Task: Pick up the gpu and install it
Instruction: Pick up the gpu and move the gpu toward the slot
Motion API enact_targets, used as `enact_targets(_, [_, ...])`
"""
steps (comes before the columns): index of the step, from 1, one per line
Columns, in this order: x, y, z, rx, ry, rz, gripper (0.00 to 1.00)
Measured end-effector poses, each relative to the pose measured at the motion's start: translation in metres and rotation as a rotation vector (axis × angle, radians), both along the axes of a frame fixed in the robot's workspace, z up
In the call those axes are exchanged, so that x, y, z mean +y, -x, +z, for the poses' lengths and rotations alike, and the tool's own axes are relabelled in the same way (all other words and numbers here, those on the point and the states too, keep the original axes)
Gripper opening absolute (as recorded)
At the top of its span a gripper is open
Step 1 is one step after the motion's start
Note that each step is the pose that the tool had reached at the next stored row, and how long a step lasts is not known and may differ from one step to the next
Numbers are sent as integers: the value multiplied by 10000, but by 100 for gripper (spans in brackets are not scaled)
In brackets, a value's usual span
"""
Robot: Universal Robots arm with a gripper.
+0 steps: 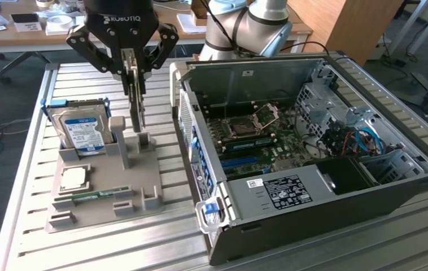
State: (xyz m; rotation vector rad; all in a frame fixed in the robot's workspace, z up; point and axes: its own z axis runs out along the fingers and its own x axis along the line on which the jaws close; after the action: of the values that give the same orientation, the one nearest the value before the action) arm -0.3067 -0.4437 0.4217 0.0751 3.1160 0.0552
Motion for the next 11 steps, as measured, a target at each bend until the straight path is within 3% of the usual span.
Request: enact_targets(11, [0,0,14,0,0,0,27])
